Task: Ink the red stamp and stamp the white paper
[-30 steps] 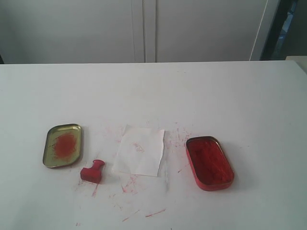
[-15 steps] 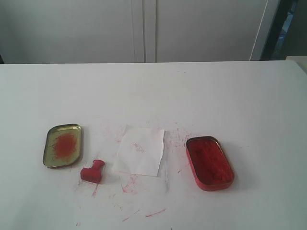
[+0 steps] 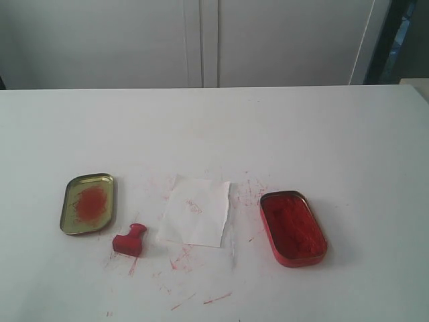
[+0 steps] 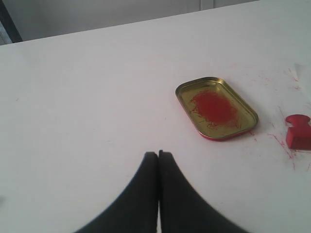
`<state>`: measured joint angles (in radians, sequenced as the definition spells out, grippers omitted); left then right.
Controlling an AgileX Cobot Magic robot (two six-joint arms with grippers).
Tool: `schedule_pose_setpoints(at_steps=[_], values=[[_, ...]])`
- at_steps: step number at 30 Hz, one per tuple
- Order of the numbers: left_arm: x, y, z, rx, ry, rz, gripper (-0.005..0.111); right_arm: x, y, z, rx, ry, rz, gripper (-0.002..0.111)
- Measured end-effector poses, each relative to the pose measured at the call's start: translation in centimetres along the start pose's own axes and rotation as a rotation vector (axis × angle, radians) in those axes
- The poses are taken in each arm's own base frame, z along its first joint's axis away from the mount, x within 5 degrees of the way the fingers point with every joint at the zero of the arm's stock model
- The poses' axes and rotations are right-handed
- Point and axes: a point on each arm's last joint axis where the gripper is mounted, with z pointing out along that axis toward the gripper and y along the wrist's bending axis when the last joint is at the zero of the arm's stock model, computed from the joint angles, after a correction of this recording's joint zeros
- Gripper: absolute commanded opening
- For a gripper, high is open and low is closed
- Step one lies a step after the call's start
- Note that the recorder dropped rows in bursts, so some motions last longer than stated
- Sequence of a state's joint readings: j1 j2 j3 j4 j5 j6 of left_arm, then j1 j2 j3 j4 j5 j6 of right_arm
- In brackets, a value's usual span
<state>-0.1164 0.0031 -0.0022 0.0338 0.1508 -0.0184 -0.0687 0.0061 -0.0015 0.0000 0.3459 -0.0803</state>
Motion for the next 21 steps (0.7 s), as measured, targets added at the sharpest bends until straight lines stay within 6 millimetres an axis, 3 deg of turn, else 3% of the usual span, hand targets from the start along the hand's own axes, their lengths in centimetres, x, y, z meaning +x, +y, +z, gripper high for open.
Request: schedule_pose_setpoints(at_steps=[21], values=[[0.05, 0.49, -0.02, -0.088, 0.008, -0.025, 0.000, 0.00, 0.00, 0.00, 0.000, 0.000, 0.000, 0.000]])
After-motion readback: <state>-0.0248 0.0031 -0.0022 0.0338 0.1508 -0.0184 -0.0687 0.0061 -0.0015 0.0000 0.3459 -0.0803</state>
